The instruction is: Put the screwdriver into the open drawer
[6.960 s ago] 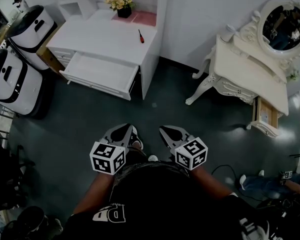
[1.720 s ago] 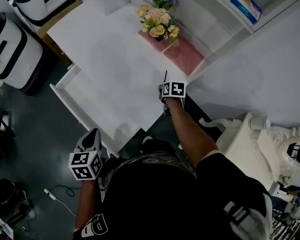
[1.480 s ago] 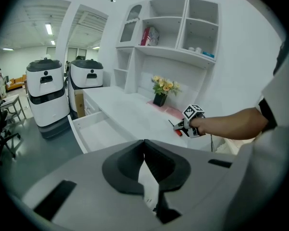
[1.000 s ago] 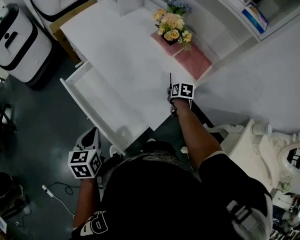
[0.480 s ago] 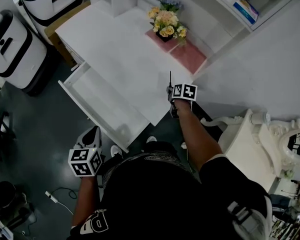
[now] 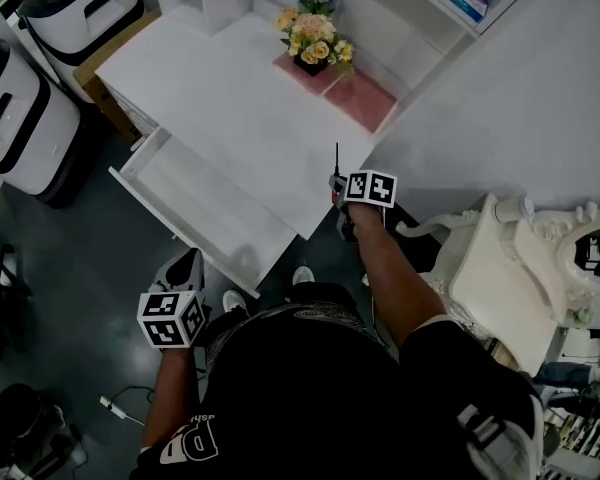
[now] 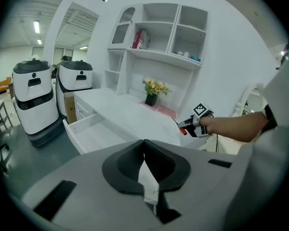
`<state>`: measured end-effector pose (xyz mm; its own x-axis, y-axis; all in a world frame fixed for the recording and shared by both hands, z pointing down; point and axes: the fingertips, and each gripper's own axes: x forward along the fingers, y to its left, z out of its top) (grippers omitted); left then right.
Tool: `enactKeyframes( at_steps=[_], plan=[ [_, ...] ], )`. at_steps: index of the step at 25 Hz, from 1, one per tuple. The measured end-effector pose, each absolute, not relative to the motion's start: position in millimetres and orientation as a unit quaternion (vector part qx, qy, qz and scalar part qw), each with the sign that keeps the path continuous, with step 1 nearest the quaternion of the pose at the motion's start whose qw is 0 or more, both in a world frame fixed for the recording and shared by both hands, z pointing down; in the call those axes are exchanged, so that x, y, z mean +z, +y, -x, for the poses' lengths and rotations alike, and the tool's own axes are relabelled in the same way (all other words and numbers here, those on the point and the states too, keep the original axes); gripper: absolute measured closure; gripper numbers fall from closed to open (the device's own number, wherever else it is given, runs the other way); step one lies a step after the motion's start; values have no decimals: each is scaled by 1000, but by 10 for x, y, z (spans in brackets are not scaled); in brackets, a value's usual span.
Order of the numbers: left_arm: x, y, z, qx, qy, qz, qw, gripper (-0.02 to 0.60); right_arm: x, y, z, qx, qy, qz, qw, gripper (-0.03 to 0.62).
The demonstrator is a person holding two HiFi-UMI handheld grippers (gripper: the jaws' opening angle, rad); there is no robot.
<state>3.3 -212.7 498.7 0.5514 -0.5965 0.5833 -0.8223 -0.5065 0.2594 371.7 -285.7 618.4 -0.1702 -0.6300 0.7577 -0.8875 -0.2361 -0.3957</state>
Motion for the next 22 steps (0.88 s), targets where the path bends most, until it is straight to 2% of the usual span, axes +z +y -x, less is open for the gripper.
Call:
enactKeyframes(
  at_steps=[10,22],
  plan=[
    [5038,-2132,-58,223,-388,-855,262,566,5994,-2544,-3372,489,-614,-614,82,499],
    [5049,-2156,26,241,-355,-867,253,566,5856,-2379,-3009,487,-624,-609,56,499]
  ],
)
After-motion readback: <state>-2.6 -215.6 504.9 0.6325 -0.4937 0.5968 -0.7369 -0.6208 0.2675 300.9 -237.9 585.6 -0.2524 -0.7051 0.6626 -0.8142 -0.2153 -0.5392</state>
